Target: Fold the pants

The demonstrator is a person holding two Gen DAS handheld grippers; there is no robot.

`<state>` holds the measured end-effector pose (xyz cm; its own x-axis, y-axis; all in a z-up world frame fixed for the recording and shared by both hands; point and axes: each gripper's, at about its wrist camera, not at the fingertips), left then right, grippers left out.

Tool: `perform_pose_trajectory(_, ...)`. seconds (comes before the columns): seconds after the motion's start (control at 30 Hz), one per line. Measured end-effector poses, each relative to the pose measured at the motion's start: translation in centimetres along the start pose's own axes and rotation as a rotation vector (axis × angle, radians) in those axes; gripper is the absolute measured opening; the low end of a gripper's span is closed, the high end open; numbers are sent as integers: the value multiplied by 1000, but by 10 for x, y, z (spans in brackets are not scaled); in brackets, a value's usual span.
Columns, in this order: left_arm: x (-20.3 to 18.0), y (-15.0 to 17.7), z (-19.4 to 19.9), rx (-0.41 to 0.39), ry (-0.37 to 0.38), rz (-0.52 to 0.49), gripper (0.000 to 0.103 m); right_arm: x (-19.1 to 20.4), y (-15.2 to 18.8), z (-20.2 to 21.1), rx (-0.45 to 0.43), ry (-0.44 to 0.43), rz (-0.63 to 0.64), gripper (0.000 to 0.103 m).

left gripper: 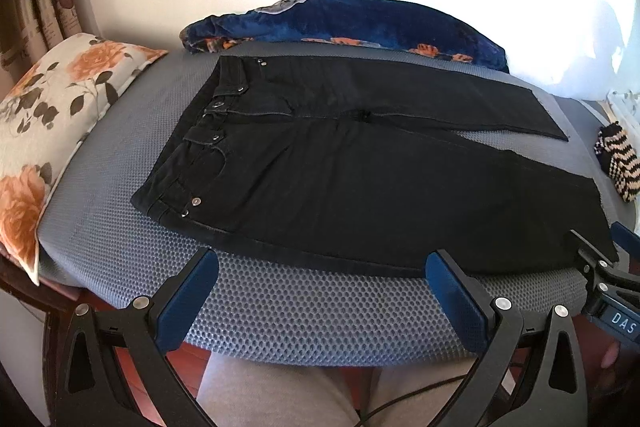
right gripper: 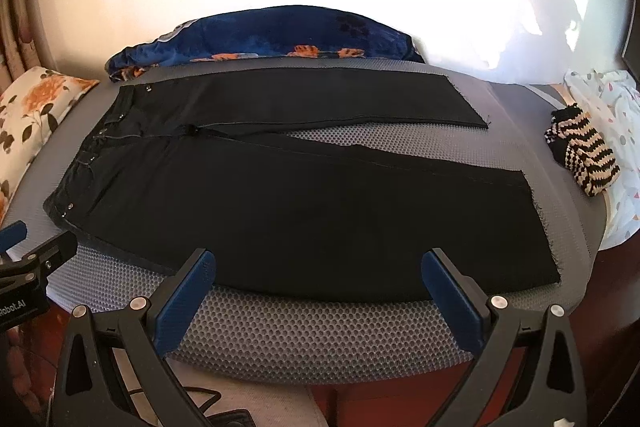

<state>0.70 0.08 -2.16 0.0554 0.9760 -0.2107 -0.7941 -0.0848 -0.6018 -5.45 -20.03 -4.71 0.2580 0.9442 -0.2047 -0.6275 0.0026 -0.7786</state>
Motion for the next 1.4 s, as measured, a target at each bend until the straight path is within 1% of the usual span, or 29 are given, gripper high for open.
perform_pose_trajectory(0.1,-1,-1,0,-2,-1,-6,103,-1,-1,0,0,-8,-8,102)
perform_pose_trajectory(0.27,-4,-1,3,-35,14,-20,103,-2,-2,-2,8,-23,-29,102)
perform_pose_trajectory(0.47,-4,-3,3,-51,16,-8,103,-8,-3,-3,5,-17,-59,102)
perform_pose_trajectory(0.67,-6,-3,0,-34,22,-10,103,-13,-3,-9,52,-41,-91,102)
perform_pose_trajectory(0.77,-7,-2,-2,-28,5,-16,103,-13,-2,-11,54,-35,-86,102)
perform_pose_trajectory(0.83,-6,-1,-3,-26,13,-15,103,-12,-2,-12,55,-40,-86,102)
perform_pose_trajectory(1.13,-2,0,-10,4,8,0,103,-6,0,-14,57,-46,-62,102)
perform_pose_trajectory(1.4,0,-1,-13,11,6,4,103,-7,-1,-15,61,-43,-64,102)
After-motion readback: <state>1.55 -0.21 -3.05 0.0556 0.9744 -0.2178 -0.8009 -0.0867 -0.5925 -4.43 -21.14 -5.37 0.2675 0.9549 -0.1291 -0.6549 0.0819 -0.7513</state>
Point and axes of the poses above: each gripper's, at about its wrist camera, not at the fingertips, and z roughly against the way its jaws point, x to its left, y to its underside, and after that the axes turned 14 degrees about y, right-handed
